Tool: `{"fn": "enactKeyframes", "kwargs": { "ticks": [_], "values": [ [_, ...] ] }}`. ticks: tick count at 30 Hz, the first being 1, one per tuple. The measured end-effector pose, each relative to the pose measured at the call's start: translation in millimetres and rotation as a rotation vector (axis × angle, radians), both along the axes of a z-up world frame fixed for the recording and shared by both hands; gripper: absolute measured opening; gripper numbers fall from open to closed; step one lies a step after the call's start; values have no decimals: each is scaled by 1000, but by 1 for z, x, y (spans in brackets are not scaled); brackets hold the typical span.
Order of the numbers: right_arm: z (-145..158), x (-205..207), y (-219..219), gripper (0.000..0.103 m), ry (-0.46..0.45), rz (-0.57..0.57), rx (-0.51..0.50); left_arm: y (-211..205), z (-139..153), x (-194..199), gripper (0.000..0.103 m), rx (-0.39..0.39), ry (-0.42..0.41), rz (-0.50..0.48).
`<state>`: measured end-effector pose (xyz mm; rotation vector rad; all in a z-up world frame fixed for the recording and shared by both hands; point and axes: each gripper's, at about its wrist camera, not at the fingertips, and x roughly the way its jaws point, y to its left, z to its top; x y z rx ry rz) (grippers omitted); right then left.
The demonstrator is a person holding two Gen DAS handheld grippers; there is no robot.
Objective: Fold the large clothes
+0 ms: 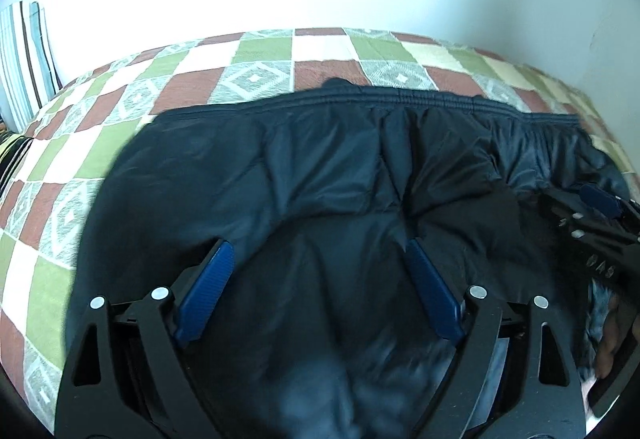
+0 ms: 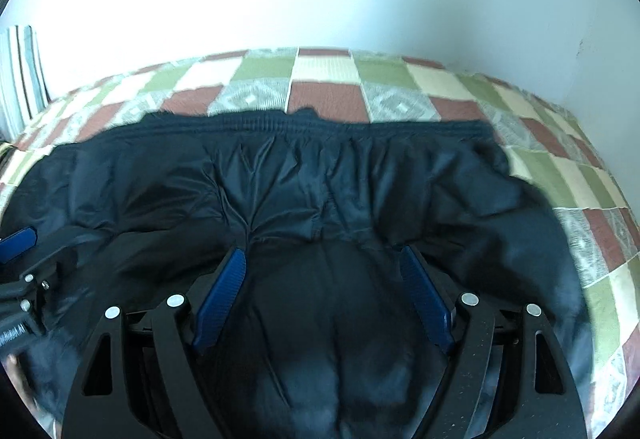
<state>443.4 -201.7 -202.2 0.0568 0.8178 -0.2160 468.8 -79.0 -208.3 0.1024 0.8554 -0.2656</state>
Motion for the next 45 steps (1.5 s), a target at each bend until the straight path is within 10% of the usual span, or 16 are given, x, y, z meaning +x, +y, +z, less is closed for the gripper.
{"fn": "enactKeyframes", "kwargs": {
  "ticks": [13, 26, 31, 37, 45],
  "values": [
    [18, -52, -126, 82, 43, -90, 100, 147, 18, -1, 92, -94, 66, 58],
    [-52, -41, -165, 91, 181, -103, 426, 148, -41, 15, 96, -262, 275, -33],
    [-55, -38, -155, 90, 190, -100, 378, 140, -46, 19, 96, -238, 274, -55],
    [-52, -39, -141, 50, 184, -62, 407, 136, -44, 16, 63, -289, 293, -99],
    [-41, -41, -125, 23, 157, -52, 383, 139, -32, 8, 21, -344, 263, -113]
  ]
}}
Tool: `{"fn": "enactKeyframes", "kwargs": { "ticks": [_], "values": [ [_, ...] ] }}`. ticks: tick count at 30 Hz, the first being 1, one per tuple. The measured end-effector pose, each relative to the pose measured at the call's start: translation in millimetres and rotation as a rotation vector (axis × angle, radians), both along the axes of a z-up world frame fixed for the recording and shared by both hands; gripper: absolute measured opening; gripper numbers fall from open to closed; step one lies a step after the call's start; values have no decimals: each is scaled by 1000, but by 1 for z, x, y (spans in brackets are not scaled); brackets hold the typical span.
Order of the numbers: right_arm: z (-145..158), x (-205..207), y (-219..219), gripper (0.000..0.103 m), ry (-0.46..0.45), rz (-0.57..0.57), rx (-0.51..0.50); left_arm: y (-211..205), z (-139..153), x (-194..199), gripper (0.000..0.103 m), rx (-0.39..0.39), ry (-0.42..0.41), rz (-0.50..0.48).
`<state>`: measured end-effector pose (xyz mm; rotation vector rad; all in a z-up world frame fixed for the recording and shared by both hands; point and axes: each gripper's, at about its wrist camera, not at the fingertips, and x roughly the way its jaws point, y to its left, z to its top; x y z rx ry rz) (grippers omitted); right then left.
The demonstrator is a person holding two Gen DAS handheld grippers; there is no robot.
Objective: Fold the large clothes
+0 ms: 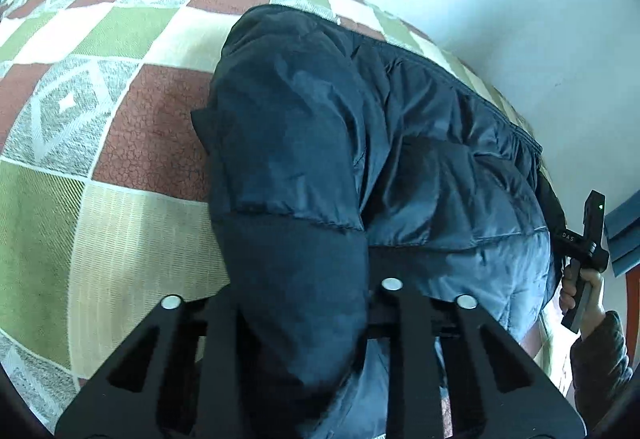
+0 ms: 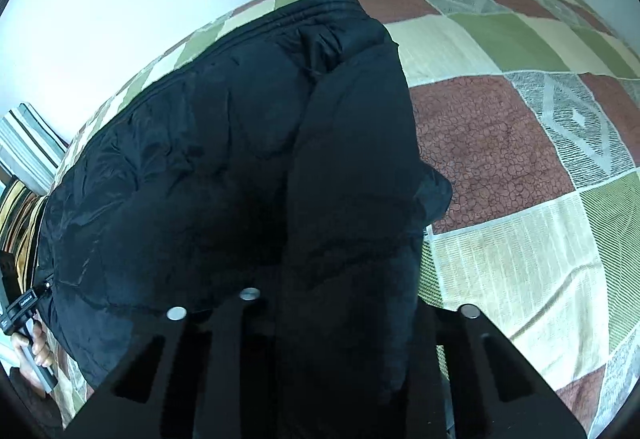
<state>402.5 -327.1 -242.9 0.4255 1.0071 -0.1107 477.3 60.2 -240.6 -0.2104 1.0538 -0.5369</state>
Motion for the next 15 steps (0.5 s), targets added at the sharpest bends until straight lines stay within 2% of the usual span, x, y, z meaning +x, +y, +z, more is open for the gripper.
{"fn": "enactKeyframes", "kwargs": {
  "ticks": [6, 15],
  "values": [
    [7, -20, 12, 19, -19, 7, 13, 10, 18, -10, 17, 45, -46, 0],
    [3, -62, 68, 19, -11, 92, 115, 101, 27, -58, 17, 71, -34, 37]
  ]
}}
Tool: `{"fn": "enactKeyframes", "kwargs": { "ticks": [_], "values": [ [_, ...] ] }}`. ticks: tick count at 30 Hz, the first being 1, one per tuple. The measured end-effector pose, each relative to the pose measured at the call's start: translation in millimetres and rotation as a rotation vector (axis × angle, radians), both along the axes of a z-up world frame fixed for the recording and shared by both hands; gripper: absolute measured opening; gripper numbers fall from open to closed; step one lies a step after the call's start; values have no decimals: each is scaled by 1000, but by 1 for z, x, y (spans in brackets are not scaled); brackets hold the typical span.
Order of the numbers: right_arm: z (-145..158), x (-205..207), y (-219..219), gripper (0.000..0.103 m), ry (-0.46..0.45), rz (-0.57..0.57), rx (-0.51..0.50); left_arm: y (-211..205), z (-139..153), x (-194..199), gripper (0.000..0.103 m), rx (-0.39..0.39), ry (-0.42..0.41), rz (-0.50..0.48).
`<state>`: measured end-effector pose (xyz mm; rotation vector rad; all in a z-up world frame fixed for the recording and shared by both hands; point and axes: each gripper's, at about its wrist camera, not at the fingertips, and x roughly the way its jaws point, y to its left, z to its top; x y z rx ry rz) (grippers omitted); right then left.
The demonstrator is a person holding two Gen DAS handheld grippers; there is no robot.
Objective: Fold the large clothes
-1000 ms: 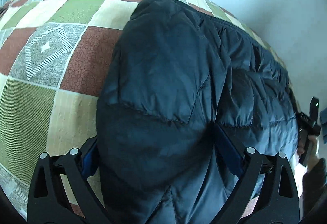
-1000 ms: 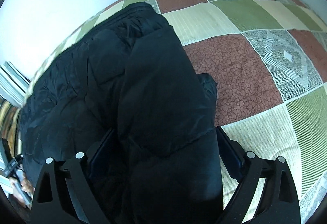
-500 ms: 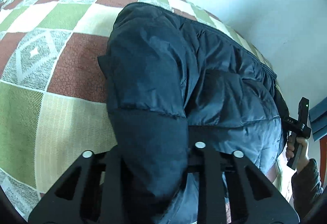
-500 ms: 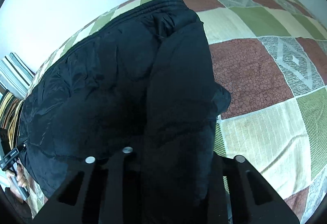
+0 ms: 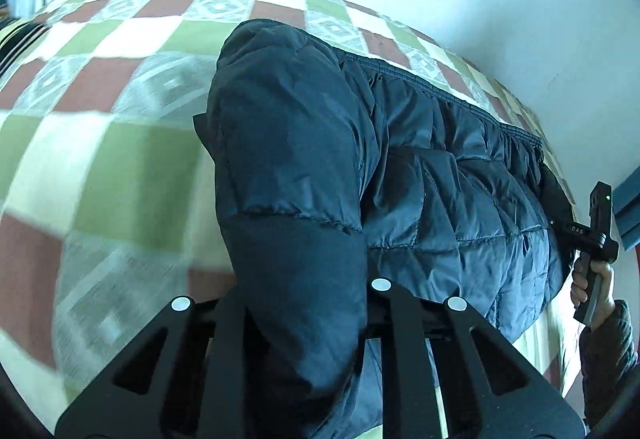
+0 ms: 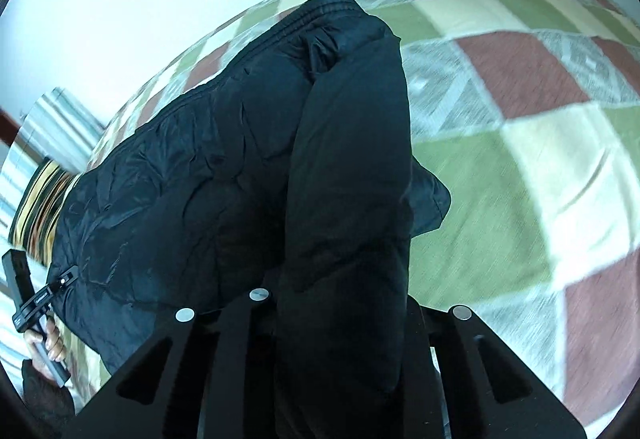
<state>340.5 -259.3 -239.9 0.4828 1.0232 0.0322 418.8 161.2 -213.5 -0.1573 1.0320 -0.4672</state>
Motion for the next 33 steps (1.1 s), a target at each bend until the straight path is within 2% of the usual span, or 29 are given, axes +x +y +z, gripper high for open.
{"fn": "enactKeyframes", "kwargs": {
  "ticks": [9, 13, 17, 22, 24, 26, 31, 33],
  "values": [
    [-2, -62, 61, 19, 2, 59, 59, 90, -2, -54, 17, 29, 22, 34],
    [-3, -71, 66, 19, 0, 60, 50, 105, -7, -67, 17, 18, 24, 29],
    [-2, -62, 64, 22, 8, 51, 31, 108, -14, -66, 19, 6, 26, 40],
    [5, -69, 67, 42, 10, 22, -42, 108, -17, -69, 30, 37, 4, 50],
    [9, -74, 61, 44, 5, 4, -60, 109, -17, -71, 41, 58, -5, 66],
    [20, -86, 59, 44, -2, -22, -85, 113, -18, -74, 46, 57, -10, 84],
    [68, -106, 72, 44, -122, -106, -247, 123, -17, -80, 60, 52, -23, 112],
    [82, -111, 82, 44, -166, -109, -255, 125, -18, -82, 65, 59, -25, 114]
  ]
}}
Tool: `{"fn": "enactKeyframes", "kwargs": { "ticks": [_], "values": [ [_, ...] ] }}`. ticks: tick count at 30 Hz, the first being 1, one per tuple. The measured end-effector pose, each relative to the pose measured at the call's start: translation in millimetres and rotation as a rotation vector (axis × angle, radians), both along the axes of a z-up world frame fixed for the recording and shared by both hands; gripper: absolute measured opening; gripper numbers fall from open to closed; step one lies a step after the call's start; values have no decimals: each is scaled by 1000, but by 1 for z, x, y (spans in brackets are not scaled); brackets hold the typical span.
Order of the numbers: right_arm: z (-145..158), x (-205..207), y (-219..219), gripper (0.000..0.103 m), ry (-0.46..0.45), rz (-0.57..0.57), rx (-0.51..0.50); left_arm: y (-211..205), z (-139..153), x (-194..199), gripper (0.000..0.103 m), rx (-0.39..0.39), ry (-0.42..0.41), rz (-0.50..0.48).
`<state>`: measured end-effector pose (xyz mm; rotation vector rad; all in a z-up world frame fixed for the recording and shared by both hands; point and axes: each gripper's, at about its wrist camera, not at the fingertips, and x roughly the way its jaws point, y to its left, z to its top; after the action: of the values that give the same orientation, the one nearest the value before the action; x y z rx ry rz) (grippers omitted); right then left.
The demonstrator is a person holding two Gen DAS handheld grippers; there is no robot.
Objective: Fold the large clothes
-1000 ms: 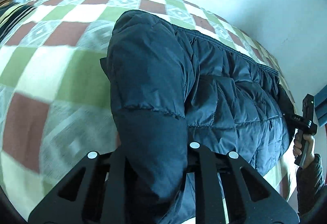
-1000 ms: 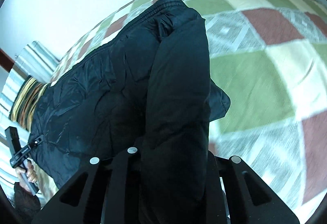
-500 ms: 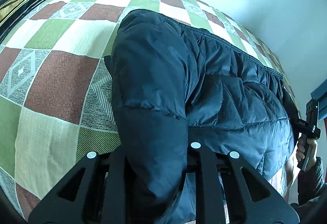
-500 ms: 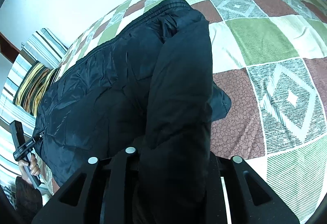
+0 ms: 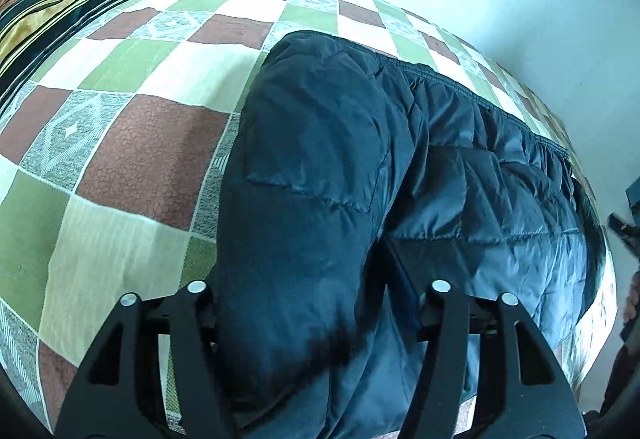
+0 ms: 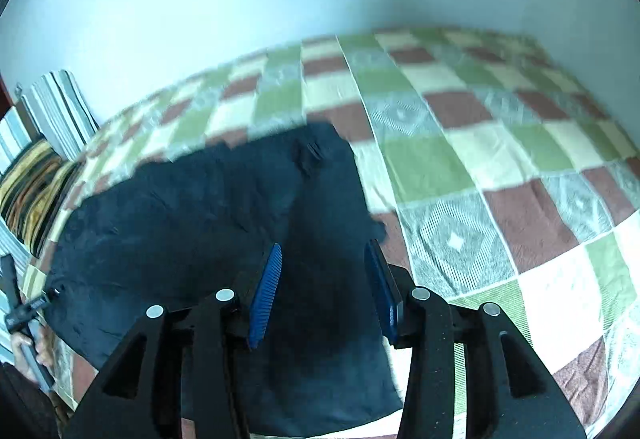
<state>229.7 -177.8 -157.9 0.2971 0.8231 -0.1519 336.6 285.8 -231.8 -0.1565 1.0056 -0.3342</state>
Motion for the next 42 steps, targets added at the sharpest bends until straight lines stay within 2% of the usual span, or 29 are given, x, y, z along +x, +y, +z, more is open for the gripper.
{"fn": "enactKeyframes", "kwargs": {
  "ticks": [3, 6, 8, 13, 17, 20, 26, 29, 35, 42],
  "values": [
    [8, 2, 35, 40, -18, 79, 24, 2, 0, -2, 69, 2, -2, 9],
    [-3, -5, 76, 29, 26, 196, 58, 6, -1, -3, 73, -10, 1, 21],
    [-10, 3, 104, 28, 58, 246, 58, 8, -3, -3, 74, -13, 7, 31],
    [-17, 26, 158, 28, 56, 274, -42, 10, -4, -3, 75, -24, 15, 44],
    [-24, 41, 179, 28, 70, 269, -78, 9, -4, -2, 75, -17, 13, 44],
    [-39, 52, 183, 28, 109, 242, -85, 9, -4, -1, 76, -14, 11, 44],
    [-70, 65, 187, 28, 165, 225, -110, 8, -4, 2, 87, 12, -7, 49],
    [-73, 64, 190, 28, 161, 220, -129, 9, -6, 5, 92, 7, -1, 56],
    [-75, 62, 190, 28, 159, 214, -123, 13, -18, 16, 94, -88, 62, 55],
    [-77, 60, 191, 28, 152, 214, -128, 12, -18, 18, 94, -78, 75, 30]
  ]
}}
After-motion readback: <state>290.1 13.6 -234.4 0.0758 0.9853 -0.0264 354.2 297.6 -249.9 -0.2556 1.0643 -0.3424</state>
